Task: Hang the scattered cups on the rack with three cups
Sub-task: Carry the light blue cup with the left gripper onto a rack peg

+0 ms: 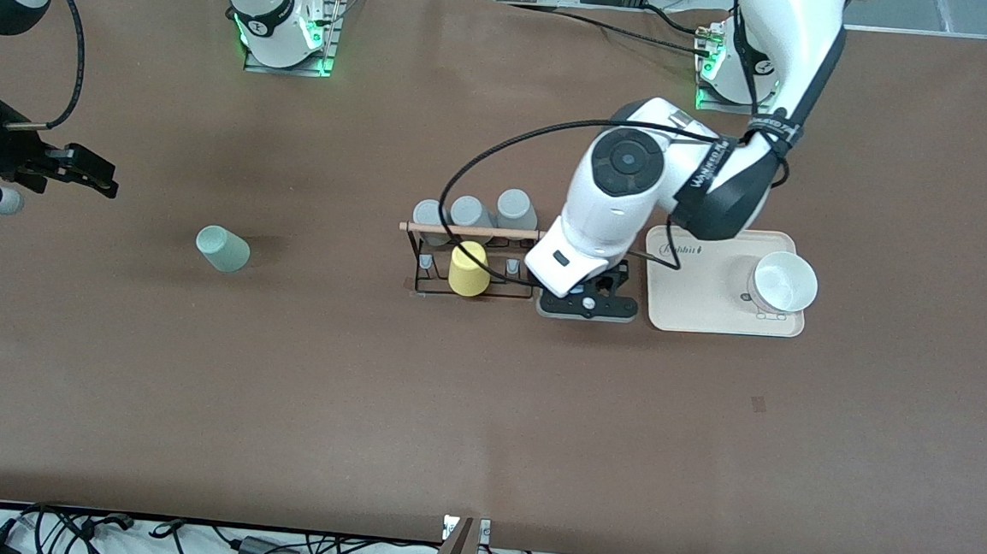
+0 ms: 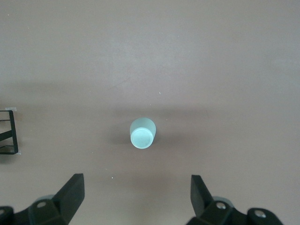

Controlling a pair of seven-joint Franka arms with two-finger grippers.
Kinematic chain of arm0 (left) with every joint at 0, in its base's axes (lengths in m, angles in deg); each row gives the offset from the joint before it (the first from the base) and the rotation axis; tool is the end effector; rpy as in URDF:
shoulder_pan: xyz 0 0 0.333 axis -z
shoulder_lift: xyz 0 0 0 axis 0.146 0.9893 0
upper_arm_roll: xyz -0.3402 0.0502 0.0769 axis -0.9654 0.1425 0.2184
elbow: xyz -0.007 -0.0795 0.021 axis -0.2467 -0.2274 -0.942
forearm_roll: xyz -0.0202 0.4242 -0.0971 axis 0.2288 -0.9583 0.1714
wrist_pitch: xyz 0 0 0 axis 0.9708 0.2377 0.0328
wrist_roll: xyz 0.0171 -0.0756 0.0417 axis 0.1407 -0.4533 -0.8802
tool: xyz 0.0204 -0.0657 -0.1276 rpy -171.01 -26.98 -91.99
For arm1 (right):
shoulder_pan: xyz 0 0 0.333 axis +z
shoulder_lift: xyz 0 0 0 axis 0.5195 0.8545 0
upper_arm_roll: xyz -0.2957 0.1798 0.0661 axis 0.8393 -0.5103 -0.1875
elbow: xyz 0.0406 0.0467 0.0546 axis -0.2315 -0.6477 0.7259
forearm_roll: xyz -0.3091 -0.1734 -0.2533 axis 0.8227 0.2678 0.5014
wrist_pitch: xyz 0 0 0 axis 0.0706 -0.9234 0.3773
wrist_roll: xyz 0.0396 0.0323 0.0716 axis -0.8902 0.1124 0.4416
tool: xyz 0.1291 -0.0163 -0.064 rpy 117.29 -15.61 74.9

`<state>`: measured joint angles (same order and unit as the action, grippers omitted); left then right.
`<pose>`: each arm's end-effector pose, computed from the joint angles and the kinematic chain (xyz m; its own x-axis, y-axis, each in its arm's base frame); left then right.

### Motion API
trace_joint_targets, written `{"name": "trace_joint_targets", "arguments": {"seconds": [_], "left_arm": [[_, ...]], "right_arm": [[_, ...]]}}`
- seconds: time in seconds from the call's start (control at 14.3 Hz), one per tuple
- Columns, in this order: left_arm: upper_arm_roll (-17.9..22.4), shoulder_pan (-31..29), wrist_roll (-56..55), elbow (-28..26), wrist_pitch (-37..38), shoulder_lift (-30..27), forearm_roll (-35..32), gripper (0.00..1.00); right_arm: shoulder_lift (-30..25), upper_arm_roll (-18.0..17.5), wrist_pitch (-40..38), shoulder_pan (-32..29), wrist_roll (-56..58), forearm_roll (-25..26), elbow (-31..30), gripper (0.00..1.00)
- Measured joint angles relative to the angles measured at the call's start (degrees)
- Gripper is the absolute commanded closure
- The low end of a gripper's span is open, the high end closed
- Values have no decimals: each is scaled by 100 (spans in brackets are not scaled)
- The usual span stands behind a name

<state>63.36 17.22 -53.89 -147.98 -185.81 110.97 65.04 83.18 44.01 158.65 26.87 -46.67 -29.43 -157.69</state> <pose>0.6549 -0.4442 0.3785 0.9966 0.0632 0.0537 0.0598 -0.9963 0.0618 0.6258 -0.0137 0.5455 0.9995 0.0078 -0.0294 0.0085 -0.9997 0.0250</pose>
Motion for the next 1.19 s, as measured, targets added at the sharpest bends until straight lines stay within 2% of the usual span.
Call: {"name": "trace_joint_targets", "arguments": {"seconds": [0.49, 1.19], "left_arm": [[-4, 472, -451, 80, 21, 270, 2, 79], [4, 657, -472, 104, -243, 470, -1, 81]], "right_arm": [[0, 0, 0, 0, 0, 0, 0, 0], [0, 0, -1, 1, 0, 0, 0, 0]]}}
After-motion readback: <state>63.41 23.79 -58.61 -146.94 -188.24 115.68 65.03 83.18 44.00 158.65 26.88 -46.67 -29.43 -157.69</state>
